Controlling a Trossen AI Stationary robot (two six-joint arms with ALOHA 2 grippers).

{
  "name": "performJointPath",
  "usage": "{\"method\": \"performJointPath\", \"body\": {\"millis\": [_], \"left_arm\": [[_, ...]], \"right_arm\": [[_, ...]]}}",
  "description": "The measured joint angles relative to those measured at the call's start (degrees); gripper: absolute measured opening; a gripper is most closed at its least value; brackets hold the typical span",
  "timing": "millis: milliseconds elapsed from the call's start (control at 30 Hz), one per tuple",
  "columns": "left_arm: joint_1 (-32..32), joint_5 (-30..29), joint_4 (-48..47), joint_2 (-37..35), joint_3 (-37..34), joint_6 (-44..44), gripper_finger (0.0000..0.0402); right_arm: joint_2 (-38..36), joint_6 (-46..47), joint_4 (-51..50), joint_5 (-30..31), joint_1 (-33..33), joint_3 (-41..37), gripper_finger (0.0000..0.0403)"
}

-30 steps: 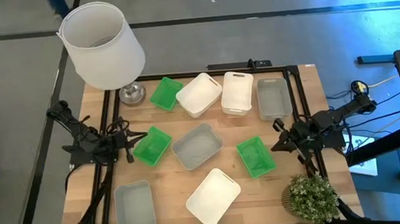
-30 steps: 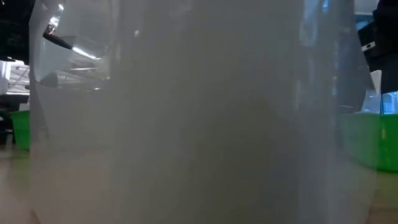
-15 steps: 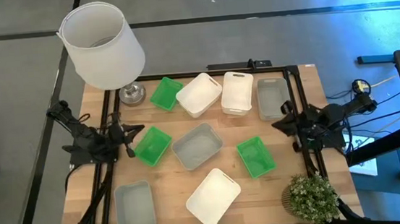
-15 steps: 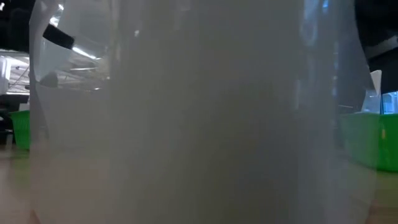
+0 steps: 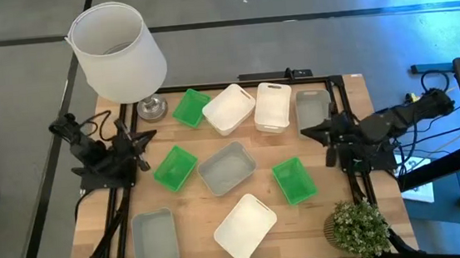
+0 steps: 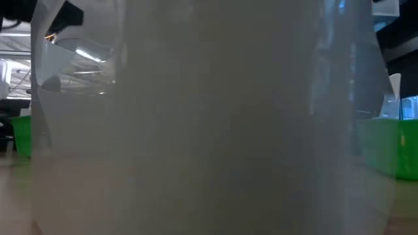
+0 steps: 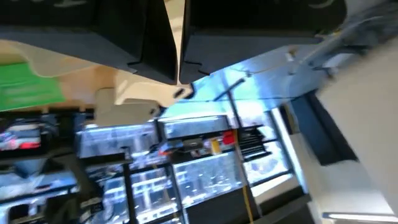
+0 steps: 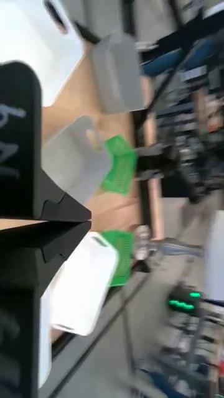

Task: Stack baskets by color
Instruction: Stack the top right white bin on the top left white bin

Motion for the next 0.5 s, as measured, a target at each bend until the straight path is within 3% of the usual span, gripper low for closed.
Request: {"method": "performJointPath", "body": {"millis": [200,367,500], "left_arm": [[0.0,-5.2,-0.5,10.7,9.1,3.4,0.0011],[0.0,-16.0,-0.5,19.6,16.5,0.0,0.0011],[0.0,-16.8,-0.5,24.6,21.7,-0.6,0.0011]], "right_arm": [[13.6,14.6,-16.5,-0.8,-4.3,14.3,0.0000],[22.4,21.2,-28.3,-12.0,-10.8,24.4,0.0000],[28.5,24.6,-34.8,-19.1,-17.0,30.6,0.0001]]}}
